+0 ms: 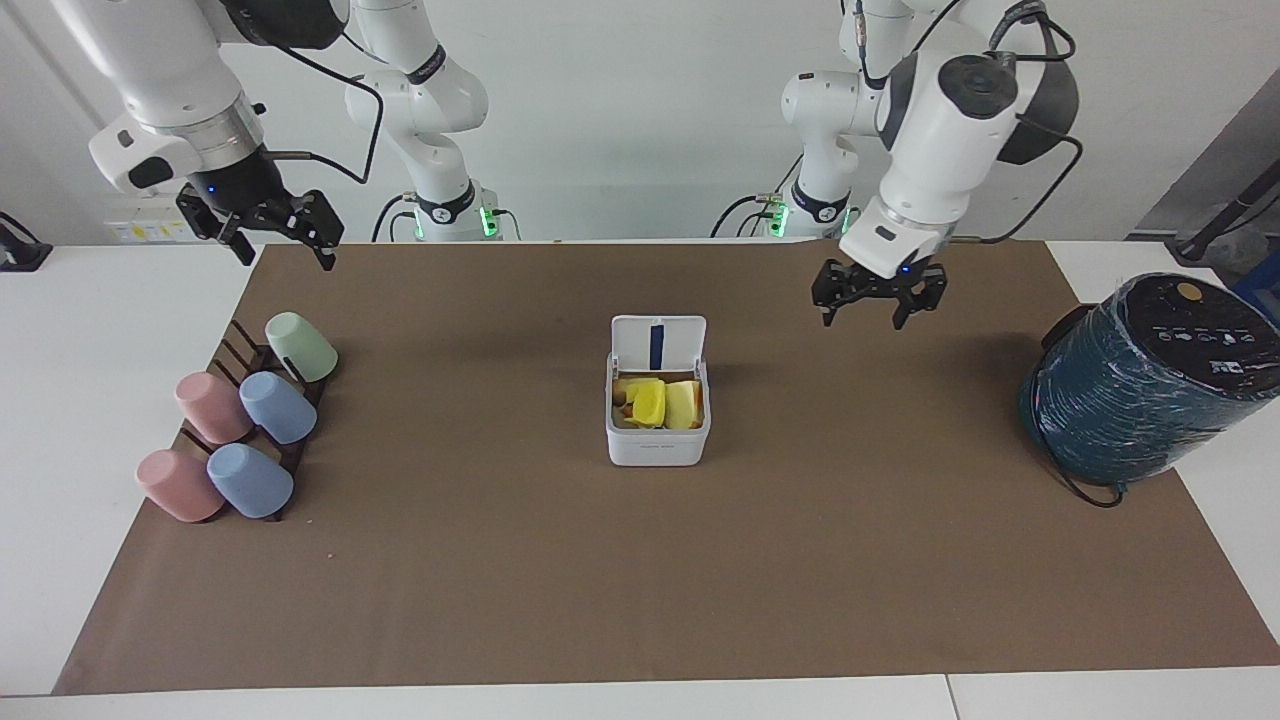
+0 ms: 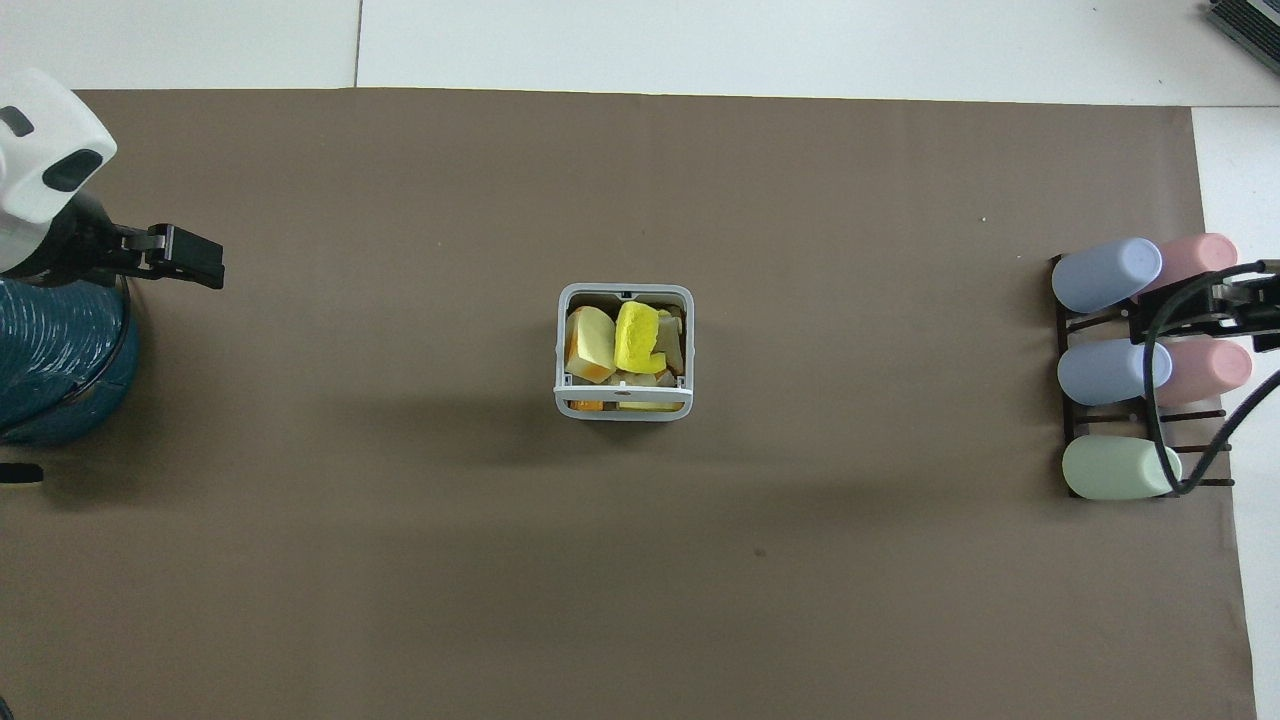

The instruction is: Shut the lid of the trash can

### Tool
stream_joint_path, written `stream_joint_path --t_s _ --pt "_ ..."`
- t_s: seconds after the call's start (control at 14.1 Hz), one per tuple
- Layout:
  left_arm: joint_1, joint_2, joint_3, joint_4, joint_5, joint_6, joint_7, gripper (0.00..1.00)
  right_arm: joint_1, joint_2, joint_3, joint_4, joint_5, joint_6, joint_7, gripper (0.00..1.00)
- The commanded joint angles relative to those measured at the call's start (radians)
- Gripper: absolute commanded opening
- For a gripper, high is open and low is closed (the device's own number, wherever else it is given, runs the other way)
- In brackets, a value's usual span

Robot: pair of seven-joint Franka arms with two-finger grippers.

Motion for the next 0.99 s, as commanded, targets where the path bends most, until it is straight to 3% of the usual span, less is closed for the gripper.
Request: stream_joint_path --t_s 0.0,0.28,0.71,0.92 --pt "-0.094 -0.094 0.015 -0.140 0.003 0.066 -0.099 1.00 -0.003 -0.028 0.004 -0.036 -0.015 0.025 -0.017 1.00" --pt "-0.227 -0.095 0.015 -0.144 -0.014 0.080 -0.245 1.00 -0.005 -0.028 0.004 -0.036 -0.015 0.027 -0.017 1.00" --pt "-0.379 -0.094 0.015 -0.271 -0.048 0.307 -0.498 1.00 -0.005 -0.028 0.004 -0.042 -0.015 0.039 -0.020 1.00" --pt "-0.390 -0.083 0.015 -0.274 -0.054 0.360 -0.528 0.63 -0.005 -0.029 0.004 -0.042 -0.015 0.041 -0.021 1.00"
